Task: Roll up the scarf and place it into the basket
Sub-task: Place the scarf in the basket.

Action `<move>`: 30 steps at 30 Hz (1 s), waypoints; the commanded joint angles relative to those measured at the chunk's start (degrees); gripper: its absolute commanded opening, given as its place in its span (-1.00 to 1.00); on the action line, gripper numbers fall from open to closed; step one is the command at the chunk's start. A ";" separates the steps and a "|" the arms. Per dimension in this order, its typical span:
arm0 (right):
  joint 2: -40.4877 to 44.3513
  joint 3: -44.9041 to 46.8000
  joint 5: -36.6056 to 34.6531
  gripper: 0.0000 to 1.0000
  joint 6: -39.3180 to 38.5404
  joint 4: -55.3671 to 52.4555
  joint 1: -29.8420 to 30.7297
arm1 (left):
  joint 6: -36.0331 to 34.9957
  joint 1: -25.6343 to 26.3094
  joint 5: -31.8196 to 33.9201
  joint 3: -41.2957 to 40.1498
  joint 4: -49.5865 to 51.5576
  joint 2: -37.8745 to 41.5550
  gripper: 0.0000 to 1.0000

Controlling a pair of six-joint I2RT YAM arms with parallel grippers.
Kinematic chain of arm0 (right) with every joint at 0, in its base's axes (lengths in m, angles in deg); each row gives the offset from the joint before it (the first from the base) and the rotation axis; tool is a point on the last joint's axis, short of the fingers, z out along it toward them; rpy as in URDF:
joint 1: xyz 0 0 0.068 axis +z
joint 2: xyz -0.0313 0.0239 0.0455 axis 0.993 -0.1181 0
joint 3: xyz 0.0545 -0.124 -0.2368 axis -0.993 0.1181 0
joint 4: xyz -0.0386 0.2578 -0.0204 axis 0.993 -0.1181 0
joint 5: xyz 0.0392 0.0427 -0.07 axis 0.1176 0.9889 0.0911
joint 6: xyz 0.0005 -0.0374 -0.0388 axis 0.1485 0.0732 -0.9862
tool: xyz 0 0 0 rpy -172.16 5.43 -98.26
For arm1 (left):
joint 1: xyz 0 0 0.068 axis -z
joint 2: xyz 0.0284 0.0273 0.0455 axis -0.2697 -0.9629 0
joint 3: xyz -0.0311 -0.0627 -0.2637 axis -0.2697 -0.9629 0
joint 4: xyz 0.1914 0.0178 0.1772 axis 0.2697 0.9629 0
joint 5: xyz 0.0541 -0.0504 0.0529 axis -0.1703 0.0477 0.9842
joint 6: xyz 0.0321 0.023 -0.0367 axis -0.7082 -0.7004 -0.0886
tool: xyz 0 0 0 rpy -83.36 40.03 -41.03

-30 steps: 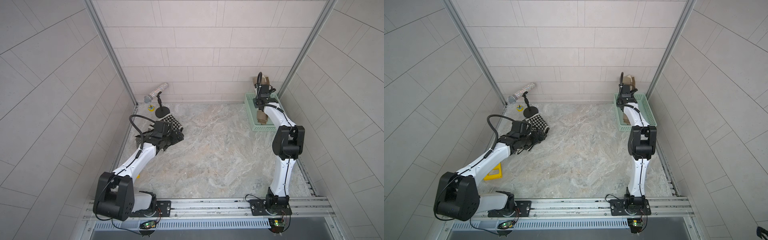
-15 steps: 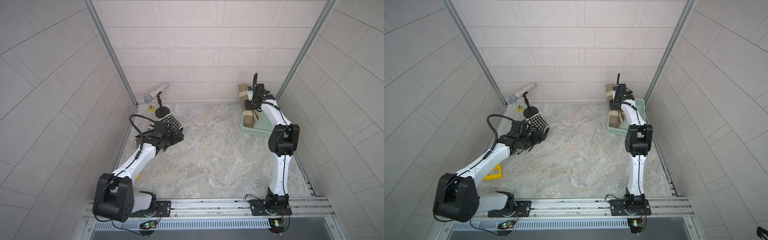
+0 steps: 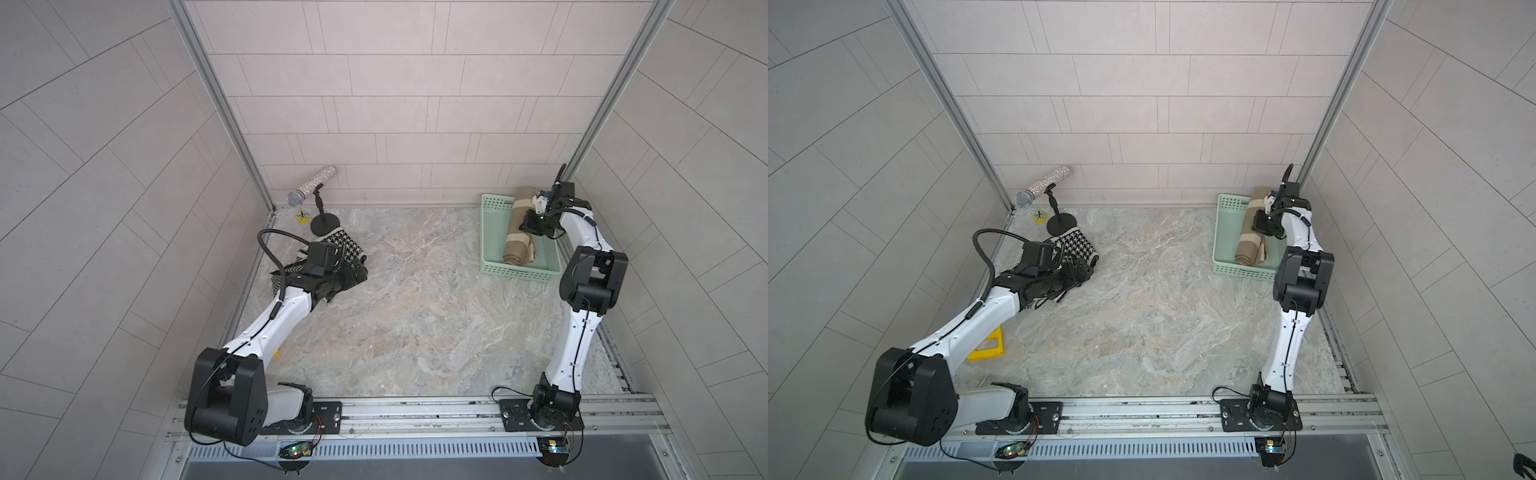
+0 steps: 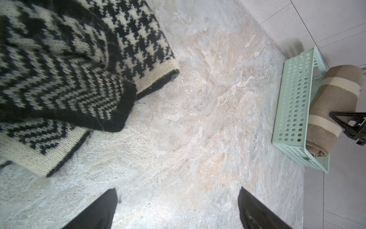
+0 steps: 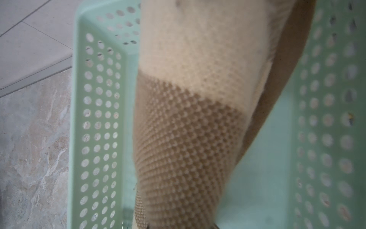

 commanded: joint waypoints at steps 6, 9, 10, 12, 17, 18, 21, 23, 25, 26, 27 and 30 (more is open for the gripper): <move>-4.20 -9.28 4.98 -1.00 -6.68 -11.30 -5.41 | -0.63 -0.26 -0.01 -0.04 1.62 -0.01 1.00; -8.96 -16.42 4.36 -0.95 -9.51 -18.22 -6.10 | -0.63 -0.17 -0.02 0.22 1.53 -0.35 1.00; -10.99 -19.24 3.66 -0.92 -10.64 -20.81 -6.08 | -0.63 -0.19 -0.15 0.36 1.53 -0.46 1.00; -14.82 -24.50 2.12 -0.89 -11.54 -25.06 -6.10 | -0.70 -0.22 -0.04 0.70 1.78 -0.58 1.00; -21.05 -32.59 3.74 -0.76 -13.76 -32.02 -6.37 | -0.80 -0.23 0.37 1.50 2.15 -1.06 1.00; -20.99 -32.62 3.29 -0.75 -13.94 -32.10 -6.46 | -0.81 -0.21 0.48 1.54 2.15 -1.20 1.00; -20.79 -32.99 1.07 -0.75 -14.87 -35.03 -6.46 | -0.63 -0.16 0.16 1.77 1.98 -1.77 1.00; -20.16 -32.43 1.12 -0.76 -14.24 -36.11 -6.43 | -0.39 -0.14 -0.03 1.89 1.80 -2.18 1.00; -19.49 -32.25 0.81 -0.76 -13.90 -37.03 -6.42 | -0.45 -0.19 -0.26 2.04 1.80 -2.34 1.00; -19.09 -31.95 0.15 -0.74 -13.86 -37.37 -6.43 | -0.43 -0.14 -0.30 2.00 1.80 -2.38 1.00; -18.79 -31.39 -1.09 -0.70 -13.69 -37.10 -6.45 | -0.42 -0.21 -0.24 2.07 1.72 -2.30 1.00; -18.95 -30.35 -9.38 -0.43 -11.87 -36.40 -6.37 | -0.49 -0.16 -0.27 1.98 1.62 -2.28 1.00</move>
